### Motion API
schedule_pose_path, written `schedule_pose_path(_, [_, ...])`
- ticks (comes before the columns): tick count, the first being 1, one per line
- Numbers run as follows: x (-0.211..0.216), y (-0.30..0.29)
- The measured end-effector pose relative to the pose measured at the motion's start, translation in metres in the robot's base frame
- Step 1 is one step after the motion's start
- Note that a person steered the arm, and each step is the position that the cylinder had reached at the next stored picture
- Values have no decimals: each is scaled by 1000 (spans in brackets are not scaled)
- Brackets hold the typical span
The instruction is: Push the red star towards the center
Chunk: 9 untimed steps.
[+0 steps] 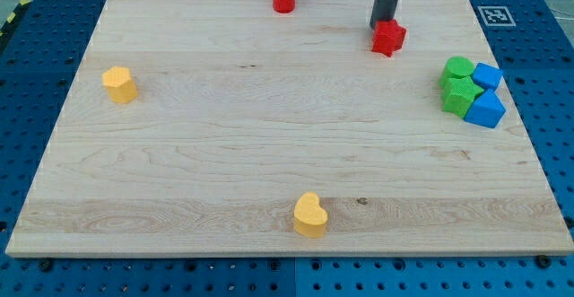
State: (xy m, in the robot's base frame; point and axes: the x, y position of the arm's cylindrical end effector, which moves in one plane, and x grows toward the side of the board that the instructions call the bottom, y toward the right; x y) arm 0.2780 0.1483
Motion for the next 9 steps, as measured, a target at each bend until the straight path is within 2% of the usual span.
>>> schedule_pose_path(1, [-12, 41])
schedule_pose_path(2, [-1, 69])
schedule_pose_path(3, [19, 33])
schedule_pose_path(4, [26, -18])
schedule_pose_path(6, [41, -77])
schedule_pose_path(9, [87, -109])
